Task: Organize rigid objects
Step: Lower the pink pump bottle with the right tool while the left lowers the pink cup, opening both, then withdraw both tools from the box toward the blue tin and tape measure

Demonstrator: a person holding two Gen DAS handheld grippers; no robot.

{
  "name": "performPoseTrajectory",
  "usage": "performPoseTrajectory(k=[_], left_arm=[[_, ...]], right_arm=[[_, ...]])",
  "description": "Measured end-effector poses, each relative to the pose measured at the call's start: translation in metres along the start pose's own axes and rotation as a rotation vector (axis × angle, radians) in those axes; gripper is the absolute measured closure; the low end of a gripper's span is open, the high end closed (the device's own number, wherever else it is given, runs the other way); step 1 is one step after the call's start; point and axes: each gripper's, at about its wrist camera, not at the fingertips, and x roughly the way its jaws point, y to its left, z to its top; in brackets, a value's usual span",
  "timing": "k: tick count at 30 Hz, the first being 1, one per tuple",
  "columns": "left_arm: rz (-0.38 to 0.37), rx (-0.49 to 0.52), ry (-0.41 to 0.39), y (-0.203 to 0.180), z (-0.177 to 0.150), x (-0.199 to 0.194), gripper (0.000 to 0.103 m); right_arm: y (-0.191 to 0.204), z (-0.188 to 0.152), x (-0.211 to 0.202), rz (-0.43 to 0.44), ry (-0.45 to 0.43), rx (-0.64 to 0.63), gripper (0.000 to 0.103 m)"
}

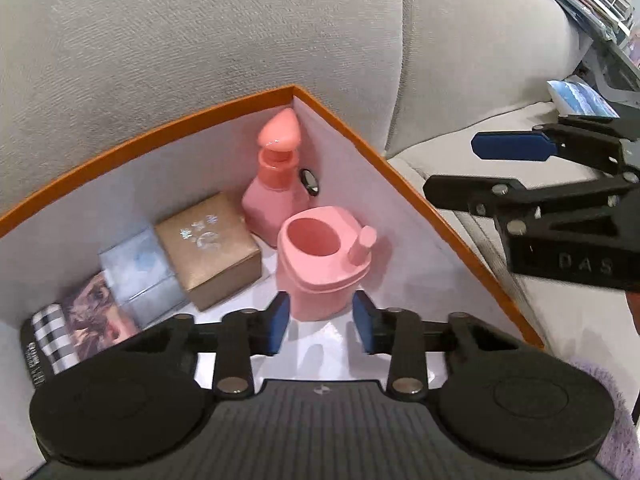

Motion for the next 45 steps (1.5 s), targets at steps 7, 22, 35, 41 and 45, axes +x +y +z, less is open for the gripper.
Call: performPoseTrajectory(k=[7, 22, 35, 41, 45], left_arm=[[0.000, -0.027, -0.018, 0.002, 0.010, 0.007, 0.074], [-0.029, -0.083, -0.059, 0.006, -0.010, -0.026, 0.073], [-0.035, -0.199, -0.238, 0.000, -0.116, -0.137, 0.073], [0.160, -0.299, -0.078, 0.024, -0.188, -0.148, 0.073], [0.273, -0.327, -0.001, 0.041, -0.230, -0.151, 0.073]], right_arm=[[0.001, -0.003, 0.004, 0.009, 0.013, -0.005, 0.045], [0.008, -0.007, -0.011, 0.006, 0.010, -0.004, 0.045], [0.036, -0.062, -0.103, 0.042, -0.110, 0.114, 0.045], [0.069, -0.114, -0.107, 0.141, 0.003, 0.187, 0.045], [0.104, -0.145, -0.092, 0.165, 0.121, 0.152, 0.045]])
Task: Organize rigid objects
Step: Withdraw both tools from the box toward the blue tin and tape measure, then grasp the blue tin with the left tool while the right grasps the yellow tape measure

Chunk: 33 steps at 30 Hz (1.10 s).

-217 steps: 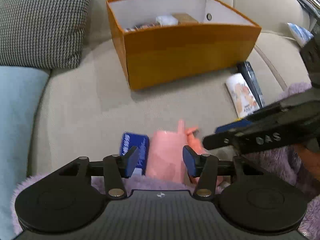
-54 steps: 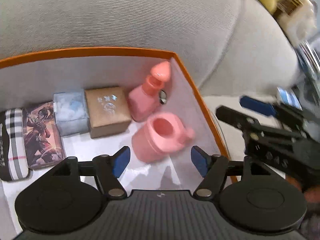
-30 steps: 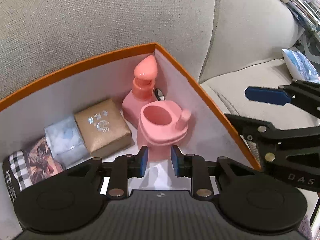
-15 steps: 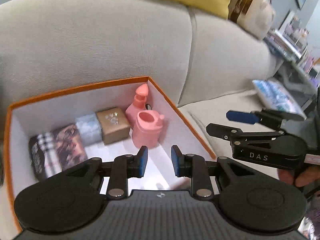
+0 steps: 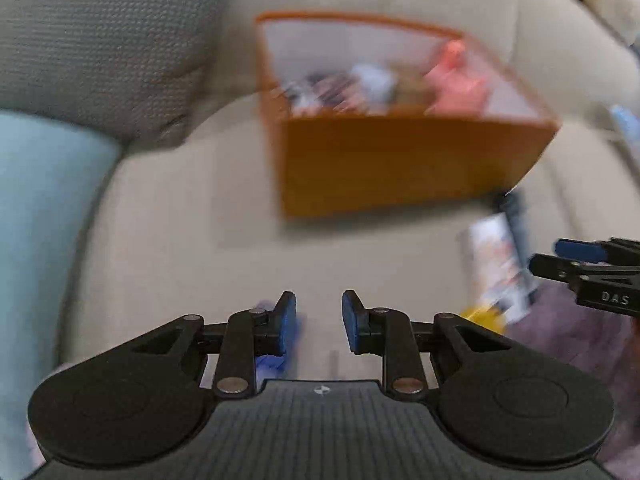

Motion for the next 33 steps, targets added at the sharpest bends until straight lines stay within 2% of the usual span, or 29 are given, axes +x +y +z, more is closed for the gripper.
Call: performPoseTrajectory(k=[2, 5, 9, 13, 15, 17, 19, 25, 27, 30, 33], left_arm=[[0.040, 0.013, 0.017, 0.006, -0.010, 0.003, 0.068], [0.068, 0.048, 0.034, 0.006, -0.018, 0.007, 0.060], [0.088, 0.080, 0.064, 0.004, -0.025, 0.023, 0.052], [0.149, 0.153, 0.088, -0.004, -0.028, 0.037, 0.043], [0.153, 0.175, 0.096, -0.007, -0.028, 0.042, 0.038], [0.148, 0.185, 0.109, -0.007, -0.026, 0.049, 0.037], [0.139, 0.175, 0.133, -0.004, -0.023, 0.058, 0.037], [0.107, 0.138, 0.189, 0.004, -0.015, 0.078, 0.038], [0.107, 0.129, 0.211, 0.004, -0.013, 0.084, 0.039], [0.115, 0.111, 0.225, 0.005, -0.012, 0.090, 0.048], [0.114, 0.112, 0.230, 0.005, -0.012, 0.091, 0.049]], right_arm=[[0.015, -0.013, 0.014, -0.002, 0.072, -0.045, 0.045], [0.038, -0.029, 0.030, 0.002, 0.135, -0.145, 0.045], [0.058, -0.044, 0.040, -0.048, 0.151, -0.276, 0.038], [0.065, -0.049, 0.052, -0.070, 0.174, -0.327, 0.038], [0.070, -0.052, 0.057, -0.069, 0.188, -0.360, 0.039], [0.078, -0.056, 0.062, -0.076, 0.202, -0.407, 0.041], [0.086, -0.059, 0.067, -0.076, 0.219, -0.451, 0.048], [0.097, -0.067, 0.078, -0.099, 0.240, -0.526, 0.048], [0.099, -0.069, 0.079, -0.095, 0.246, -0.535, 0.051], [0.104, -0.071, 0.081, -0.082, 0.246, -0.538, 0.051], [0.107, -0.070, 0.078, -0.067, 0.240, -0.529, 0.051]])
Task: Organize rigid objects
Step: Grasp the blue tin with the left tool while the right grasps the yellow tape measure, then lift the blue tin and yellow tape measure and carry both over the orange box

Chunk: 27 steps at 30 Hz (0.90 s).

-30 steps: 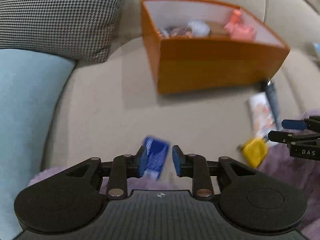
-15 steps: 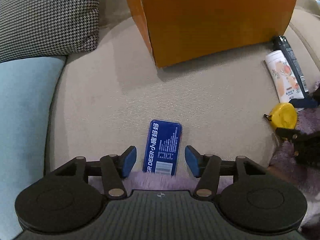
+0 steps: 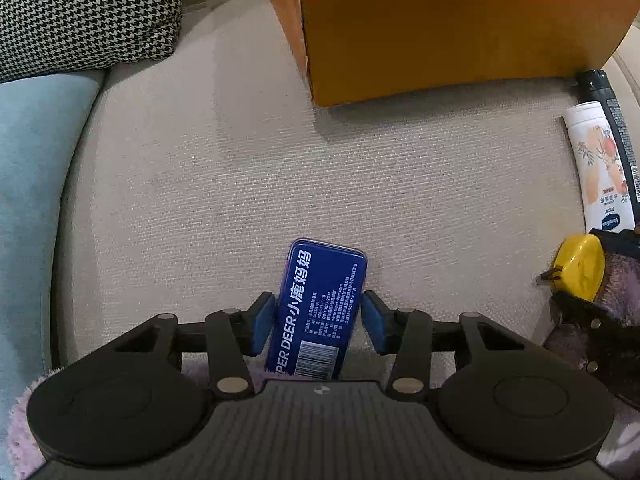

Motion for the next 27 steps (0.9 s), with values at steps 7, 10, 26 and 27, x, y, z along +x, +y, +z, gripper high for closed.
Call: performPoseTrajectory(k=[7, 10, 26, 27], left_arm=[[-0.145, -0.056, -0.071, 0.010, 0.001, -0.004, 0.050], [-0.175, -0.042, -0.086, 0.003, 0.005, -0.001, 0.051], [-0.178, -0.068, -0.265, -0.017, -0.006, -0.028, 0.053], [-0.190, -0.079, -0.272, -0.015, -0.007, -0.032, 0.053]], right_arm=[[-0.008, 0.016, -0.003, 0.001, -0.057, 0.049, 0.052], [-0.016, 0.027, -0.005, 0.012, -0.080, 0.081, 0.052], [-0.063, 0.035, -0.025, 0.047, -0.150, 0.245, 0.052], [-0.066, 0.037, -0.027, 0.051, -0.158, 0.248, 0.052]])
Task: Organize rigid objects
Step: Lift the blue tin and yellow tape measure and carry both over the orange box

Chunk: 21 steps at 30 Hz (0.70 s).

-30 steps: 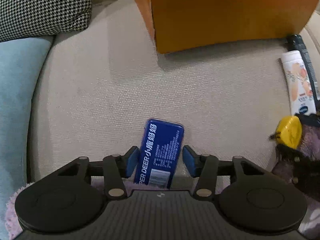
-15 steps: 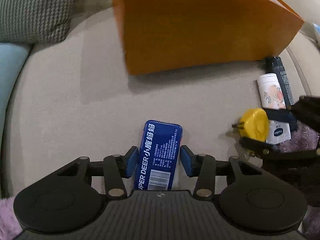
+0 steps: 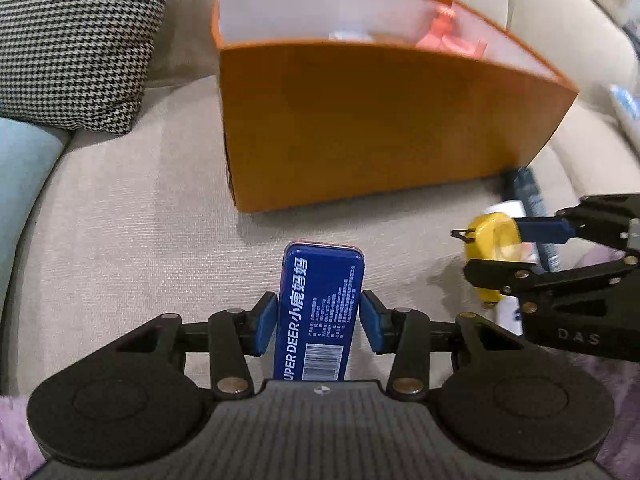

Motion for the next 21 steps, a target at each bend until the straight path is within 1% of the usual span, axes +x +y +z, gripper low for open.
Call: performPoseTrajectory(k=[2, 4, 9, 13, 16, 21], left_arm=[[-0.013, -0.029, -0.015, 0.002, -0.001, -0.012, 0.053], [-0.011, -0.060, -0.030, 0.008, -0.004, -0.019, 0.053], [-0.030, -0.098, -0.081, 0.010, -0.003, -0.043, 0.053], [-0.034, -0.090, -0.129, 0.006, 0.001, -0.063, 0.053], [-0.050, -0.067, -0.159, -0.002, 0.006, -0.080, 0.053], [-0.083, -0.017, -0.210, -0.014, 0.027, -0.109, 0.053]], right_arm=[[-0.001, 0.002, -0.006, 0.007, -0.016, 0.001, 0.052], [-0.002, 0.003, -0.013, 0.012, -0.031, 0.005, 0.052], [-0.004, 0.004, -0.029, 0.032, -0.058, 0.019, 0.052], [-0.003, 0.009, -0.036, 0.037, -0.087, 0.013, 0.051], [0.001, 0.011, -0.049, 0.046, -0.117, 0.000, 0.052], [-0.004, 0.023, -0.075, 0.075, -0.173, -0.038, 0.051]])
